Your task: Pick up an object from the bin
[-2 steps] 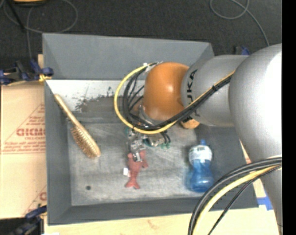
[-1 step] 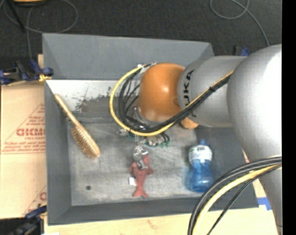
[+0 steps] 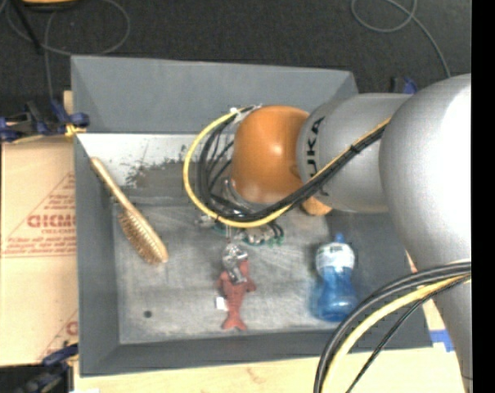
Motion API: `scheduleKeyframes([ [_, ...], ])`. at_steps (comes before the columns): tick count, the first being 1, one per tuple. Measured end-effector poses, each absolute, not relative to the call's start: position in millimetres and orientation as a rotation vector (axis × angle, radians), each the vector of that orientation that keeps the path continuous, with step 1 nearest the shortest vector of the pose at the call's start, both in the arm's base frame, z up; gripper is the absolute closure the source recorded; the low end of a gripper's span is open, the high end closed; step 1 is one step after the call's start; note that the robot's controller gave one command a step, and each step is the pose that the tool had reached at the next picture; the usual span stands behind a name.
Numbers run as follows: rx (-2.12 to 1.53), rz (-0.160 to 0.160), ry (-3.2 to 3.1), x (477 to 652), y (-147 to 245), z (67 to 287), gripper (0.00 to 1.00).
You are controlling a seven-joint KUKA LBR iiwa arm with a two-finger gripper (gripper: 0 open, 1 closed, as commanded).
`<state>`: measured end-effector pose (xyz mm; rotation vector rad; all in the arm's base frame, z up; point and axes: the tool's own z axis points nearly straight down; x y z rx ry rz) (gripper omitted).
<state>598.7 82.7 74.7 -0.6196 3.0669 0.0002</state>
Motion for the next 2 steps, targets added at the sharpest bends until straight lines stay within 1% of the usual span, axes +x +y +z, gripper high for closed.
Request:
scheduleKeyframes([
  [1,-0.682,0.0,3.063,520.7,46.2,97.0,1.0],
  [2,-0.681,0.0,3.063,520.7,46.3,97.1,1.0],
])
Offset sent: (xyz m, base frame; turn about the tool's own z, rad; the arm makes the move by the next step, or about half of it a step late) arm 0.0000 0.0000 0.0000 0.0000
